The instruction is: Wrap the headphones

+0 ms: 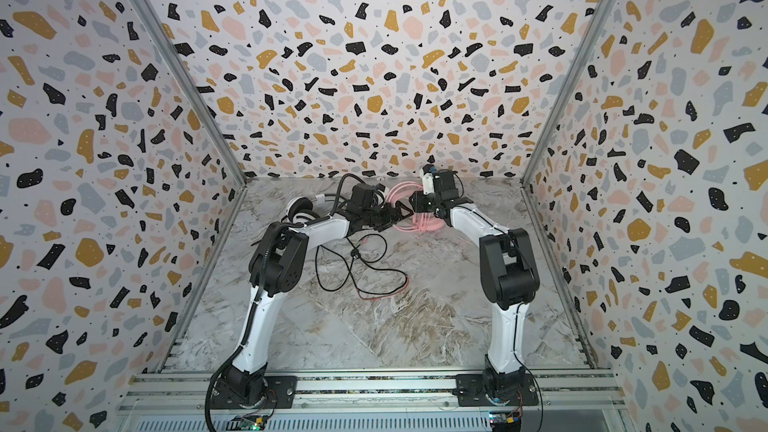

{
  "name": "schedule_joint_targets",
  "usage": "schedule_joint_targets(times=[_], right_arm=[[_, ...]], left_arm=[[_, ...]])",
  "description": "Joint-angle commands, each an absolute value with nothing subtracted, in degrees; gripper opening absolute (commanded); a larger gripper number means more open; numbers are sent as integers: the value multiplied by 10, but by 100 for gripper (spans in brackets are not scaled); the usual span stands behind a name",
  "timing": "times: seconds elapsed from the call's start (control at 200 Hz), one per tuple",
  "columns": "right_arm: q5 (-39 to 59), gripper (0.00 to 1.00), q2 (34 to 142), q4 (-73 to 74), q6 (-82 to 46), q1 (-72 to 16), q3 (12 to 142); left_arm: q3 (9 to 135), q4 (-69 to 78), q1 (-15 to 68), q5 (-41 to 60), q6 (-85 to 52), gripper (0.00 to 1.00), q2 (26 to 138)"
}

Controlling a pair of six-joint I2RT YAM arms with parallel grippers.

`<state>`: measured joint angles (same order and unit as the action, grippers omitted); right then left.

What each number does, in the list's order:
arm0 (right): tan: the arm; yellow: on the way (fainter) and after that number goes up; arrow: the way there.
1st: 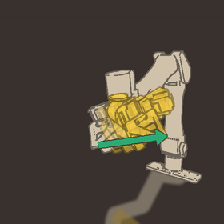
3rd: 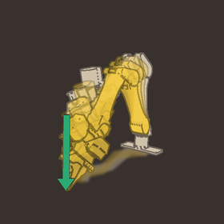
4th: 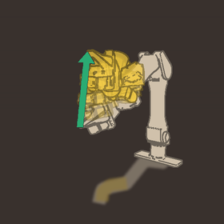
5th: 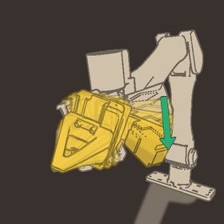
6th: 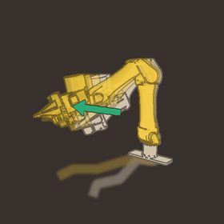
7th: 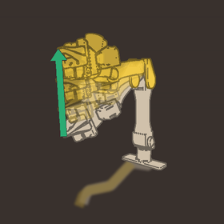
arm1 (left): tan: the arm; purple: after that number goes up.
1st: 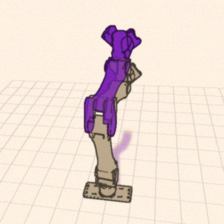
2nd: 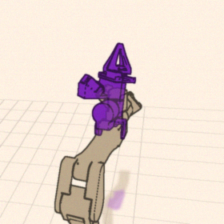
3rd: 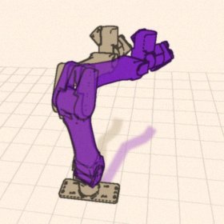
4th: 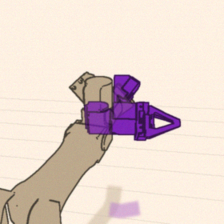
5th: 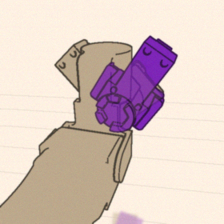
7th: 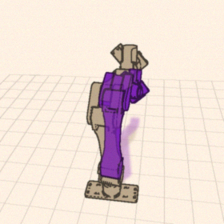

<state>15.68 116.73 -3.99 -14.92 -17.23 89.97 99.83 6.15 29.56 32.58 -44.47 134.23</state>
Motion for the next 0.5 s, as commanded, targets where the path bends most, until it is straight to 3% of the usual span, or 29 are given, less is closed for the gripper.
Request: schedule_joint_targets(times=[0.0, 0.285, 0.496], right_arm=[[119, 37, 1196, -116, -124, -168, 976], [77, 37, 1307, -236, -89, -205, 1168], [65, 37, 1299, -230, -86, -212, 1147]], left_arm=[[1032, 51, 294, 345, -426, 97, 1325], [1172, -183, 304, 302, -298, 99, 1367], [1130, -190, 298, 230, -273, 100, 1322]])
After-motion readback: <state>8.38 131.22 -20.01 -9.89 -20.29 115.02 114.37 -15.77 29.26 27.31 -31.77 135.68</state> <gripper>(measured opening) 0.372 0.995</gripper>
